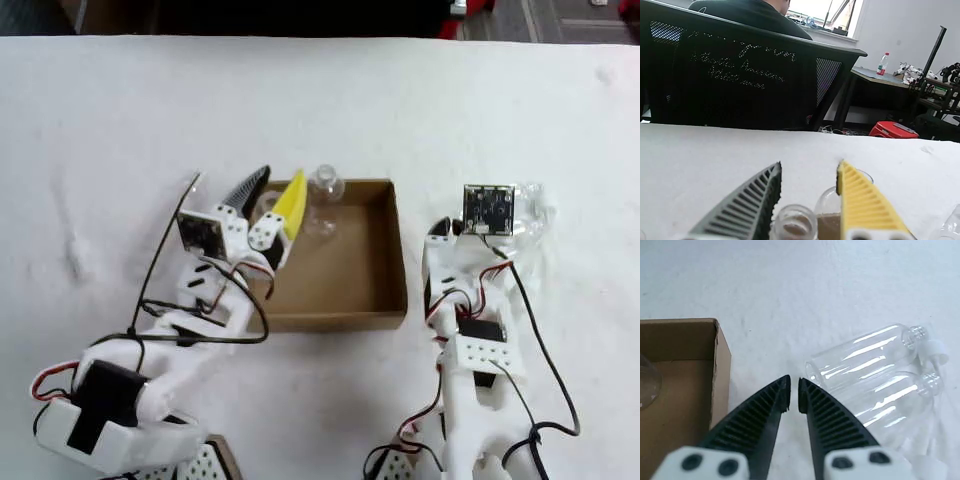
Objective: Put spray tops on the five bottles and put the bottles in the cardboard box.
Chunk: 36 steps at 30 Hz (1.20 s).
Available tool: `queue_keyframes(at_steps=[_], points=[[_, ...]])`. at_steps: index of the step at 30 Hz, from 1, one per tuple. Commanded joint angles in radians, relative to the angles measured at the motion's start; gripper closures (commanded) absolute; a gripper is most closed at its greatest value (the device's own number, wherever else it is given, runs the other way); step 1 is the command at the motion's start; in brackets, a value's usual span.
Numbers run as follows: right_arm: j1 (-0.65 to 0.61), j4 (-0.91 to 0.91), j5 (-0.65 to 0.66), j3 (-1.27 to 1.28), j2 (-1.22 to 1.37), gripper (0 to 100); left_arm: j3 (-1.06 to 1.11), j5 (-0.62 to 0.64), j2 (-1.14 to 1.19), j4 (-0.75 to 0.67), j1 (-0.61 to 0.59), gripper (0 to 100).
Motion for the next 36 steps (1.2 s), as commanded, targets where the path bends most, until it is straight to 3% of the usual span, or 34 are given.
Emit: queue_keyframes(at_steps=[1,8,13,20,26,36], points=[[-0.01,-0.024,0.015,-0.008,-0.01,97.7,-0.011,0.046,-0.097,0.049,-0.005,82],[-0.01,-0.024,0.015,-0.008,-0.01,97.7,-0.012,0.054,-0.387,0.48,-0.008,79],[-0.01,-0.024,0.015,-0.008,-0.01,97.7,-0.052,0.16,-0.576,0.776,-0.015,69],[-0.01,-0.024,0.015,-0.008,-0.01,97.7,-0.183,0.242,-0.75,1.212,-0.053,65],[-0.01,-0.024,0.015,-0.008,-0.01,97.7,-0.238,0.262,-0.858,1.393,-0.099,65],[-0.01,-0.024,0.015,-0.008,-0.01,97.7,-0.244,0.264,-0.946,1.45,-0.193,66]])
